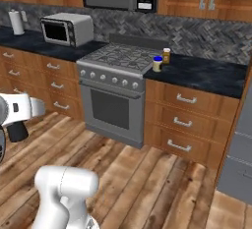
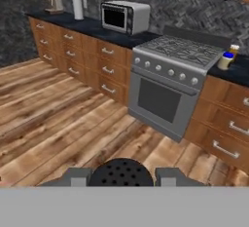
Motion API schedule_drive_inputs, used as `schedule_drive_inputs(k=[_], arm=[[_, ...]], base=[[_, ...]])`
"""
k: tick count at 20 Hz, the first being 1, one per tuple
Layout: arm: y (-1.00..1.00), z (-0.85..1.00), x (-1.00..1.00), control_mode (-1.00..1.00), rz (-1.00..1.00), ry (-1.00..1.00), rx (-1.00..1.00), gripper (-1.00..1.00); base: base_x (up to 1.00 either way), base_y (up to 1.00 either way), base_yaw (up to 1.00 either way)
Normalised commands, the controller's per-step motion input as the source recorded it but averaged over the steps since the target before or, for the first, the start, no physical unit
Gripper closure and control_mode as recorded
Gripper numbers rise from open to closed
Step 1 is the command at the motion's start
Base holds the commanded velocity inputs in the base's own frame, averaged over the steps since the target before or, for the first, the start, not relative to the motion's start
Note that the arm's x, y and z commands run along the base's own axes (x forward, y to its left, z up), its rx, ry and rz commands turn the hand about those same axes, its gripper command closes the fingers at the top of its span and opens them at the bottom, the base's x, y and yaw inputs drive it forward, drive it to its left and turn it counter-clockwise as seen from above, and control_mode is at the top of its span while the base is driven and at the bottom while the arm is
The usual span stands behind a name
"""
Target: Collect the turmeric, mayonnaise, and shaker from the cabinet and place them next to the stove.
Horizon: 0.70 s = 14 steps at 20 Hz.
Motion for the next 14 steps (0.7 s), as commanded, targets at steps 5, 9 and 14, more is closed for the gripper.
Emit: schedule_drive_inputs(k=[5,9,14], arm=[[0.0,0.0,0.0,1.0,0.0,0.0,0.0,1.0],[0.0,0.0,0.0,1.0,0.0,0.0,0.0,1.0],[0.0,0.0,0.0,1.0,0.0,0.0,0.0,1.0]], base=[[1.0,0.75,-0.23],[1.0,0.75,-0.33],[1.0,0.68,-0.35]])
